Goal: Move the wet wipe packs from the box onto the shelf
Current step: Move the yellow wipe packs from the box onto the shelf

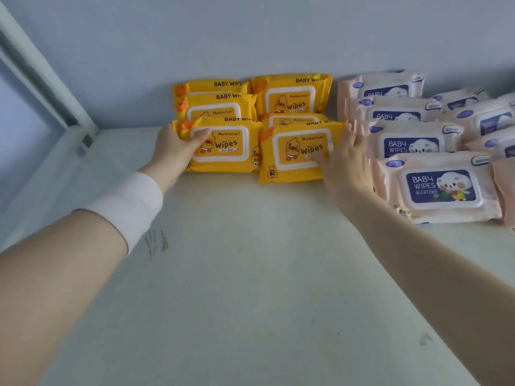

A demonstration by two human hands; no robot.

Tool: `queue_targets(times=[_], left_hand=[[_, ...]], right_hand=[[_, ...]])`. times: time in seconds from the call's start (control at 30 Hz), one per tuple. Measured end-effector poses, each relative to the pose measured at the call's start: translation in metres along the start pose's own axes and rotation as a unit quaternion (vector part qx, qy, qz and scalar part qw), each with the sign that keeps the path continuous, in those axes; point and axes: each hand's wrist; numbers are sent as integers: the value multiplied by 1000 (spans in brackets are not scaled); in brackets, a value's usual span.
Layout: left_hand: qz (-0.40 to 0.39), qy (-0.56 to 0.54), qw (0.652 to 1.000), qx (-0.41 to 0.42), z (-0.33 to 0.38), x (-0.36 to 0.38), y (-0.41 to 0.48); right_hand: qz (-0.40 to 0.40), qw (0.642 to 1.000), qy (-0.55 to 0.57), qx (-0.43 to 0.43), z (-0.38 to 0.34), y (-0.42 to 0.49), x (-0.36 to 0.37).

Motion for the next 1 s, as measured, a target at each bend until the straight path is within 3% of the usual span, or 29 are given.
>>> queue_targets(times=[0.13, 0.23, 0.3, 0.37, 0.43, 0.53, 0.73, 1.0], left_hand=[[78, 208, 975, 27, 17, 5, -5], [56, 360, 926, 98, 63, 19, -15], [-4, 394, 898, 197, 108, 39, -25], [-118, 404, 864, 275, 160, 72, -47], [-251, 467, 779, 334, 215, 114, -82], [-361, 529, 662, 389, 294, 193, -147], [-497, 499, 572, 421, 409, 375, -331], [-527, 517, 370, 564, 456, 592, -557]], right_hand=[[-2, 988, -147, -46, -8, -9, -9], [-33, 973, -195, -120, -2, -14, -32], [-25, 969, -184, -162, 8, -19, -63], [-4, 969, -179, -168, 30, -22, -106], [-9, 967, -204, -149, 65, -28, -160], [-73, 949, -294, -92, 146, -51, -248], [-153, 918, -337, 142, 369, -153, -395], [-178, 850, -304, 391, 635, -280, -498]])
Point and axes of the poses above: each hand's wrist, its own y-axis towards the middle knuckle, its own x-axis out of the palm, z = x × y, and after that the axes turned 4 degrees about x, right-handed
